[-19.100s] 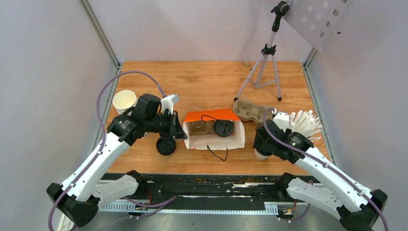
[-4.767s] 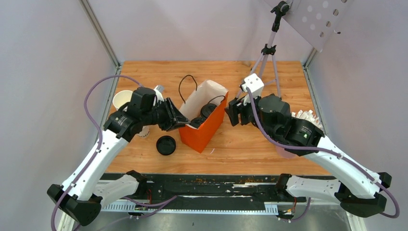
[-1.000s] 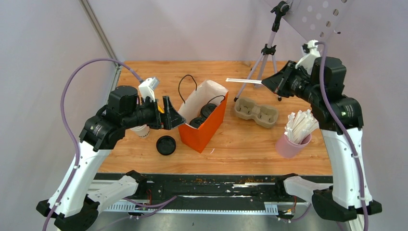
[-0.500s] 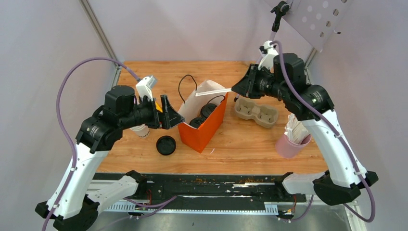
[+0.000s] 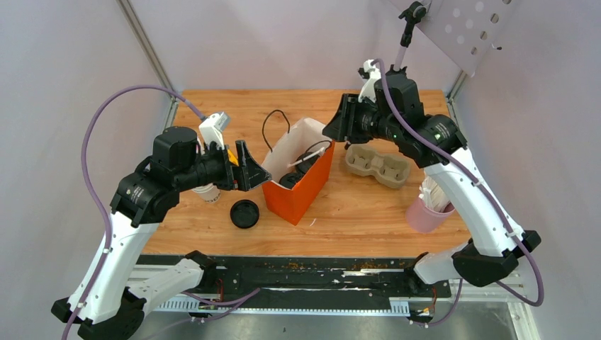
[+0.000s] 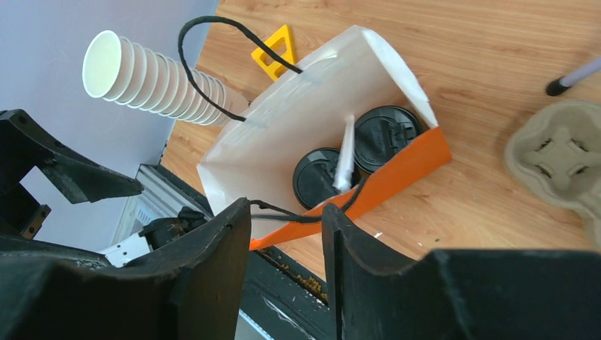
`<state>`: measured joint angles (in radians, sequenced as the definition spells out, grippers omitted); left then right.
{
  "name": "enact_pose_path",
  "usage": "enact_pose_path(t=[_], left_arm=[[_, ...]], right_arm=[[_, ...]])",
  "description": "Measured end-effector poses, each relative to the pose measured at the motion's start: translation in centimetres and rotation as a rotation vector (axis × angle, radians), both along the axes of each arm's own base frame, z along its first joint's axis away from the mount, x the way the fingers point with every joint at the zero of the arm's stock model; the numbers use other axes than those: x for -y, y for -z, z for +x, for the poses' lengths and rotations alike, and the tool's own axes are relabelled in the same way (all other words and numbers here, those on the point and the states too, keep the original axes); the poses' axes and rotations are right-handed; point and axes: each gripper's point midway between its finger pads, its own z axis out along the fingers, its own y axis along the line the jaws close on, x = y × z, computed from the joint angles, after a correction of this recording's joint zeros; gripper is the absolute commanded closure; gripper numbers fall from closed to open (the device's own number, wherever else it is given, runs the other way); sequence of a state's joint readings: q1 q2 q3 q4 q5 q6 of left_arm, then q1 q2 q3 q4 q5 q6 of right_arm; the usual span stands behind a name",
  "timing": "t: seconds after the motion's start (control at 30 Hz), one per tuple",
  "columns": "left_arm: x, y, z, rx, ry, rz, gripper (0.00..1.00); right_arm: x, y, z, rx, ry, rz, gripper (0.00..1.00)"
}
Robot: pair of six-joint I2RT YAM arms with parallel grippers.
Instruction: Pack the takeout coffee
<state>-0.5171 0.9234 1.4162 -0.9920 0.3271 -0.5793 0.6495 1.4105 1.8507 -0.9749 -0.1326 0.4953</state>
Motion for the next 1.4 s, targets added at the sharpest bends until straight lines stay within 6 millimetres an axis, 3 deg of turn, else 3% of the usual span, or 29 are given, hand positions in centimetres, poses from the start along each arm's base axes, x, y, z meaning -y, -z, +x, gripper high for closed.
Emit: enact_pose_path(t=[0.13,0.27,0.43,0.63,0.83,1.07,1.4], left_arm=[[0.0,0.0,0.0,0.0,0.0,0.0,0.0],[0.0,0.0,0.0,0.0,0.0,0.001,0.0],[-0.1,0.1,0.0,0.003,-0.004,0.003,0.0],[-0.3,0.4,-0.1,0.0,-0.011,0.01,0.0],[-0.4,0.5,-0.2,-0.004,-0.012,0.013,0.0],[-0.4,0.5,-0.2,-0.004,-0.012,0.014,0.0],[-0.4,0.5,-0.2,-0.003,-0.011,0.016,0.0]], right_arm=[[2.5,-0.5,-0.2,0.03,0.095,-0.039,0.55],[7.4,-0.5,-1.0,0.052,0.291,-0.094,0.56],[14.2,1.6,-3.7,0.008,0.541,-0.146,0.6],[19.5,6.0,-6.6,-0.121,0.761,-0.241,0.65],[22.6,9.7,-7.8,-0.217,0.887,-0.38,0.65],[24.2,12.7,-8.3,-0.276,0.91,-0.495,0.66],[26.2,14.8,-8.1,-0.302,0.949,-0.569,0.59]])
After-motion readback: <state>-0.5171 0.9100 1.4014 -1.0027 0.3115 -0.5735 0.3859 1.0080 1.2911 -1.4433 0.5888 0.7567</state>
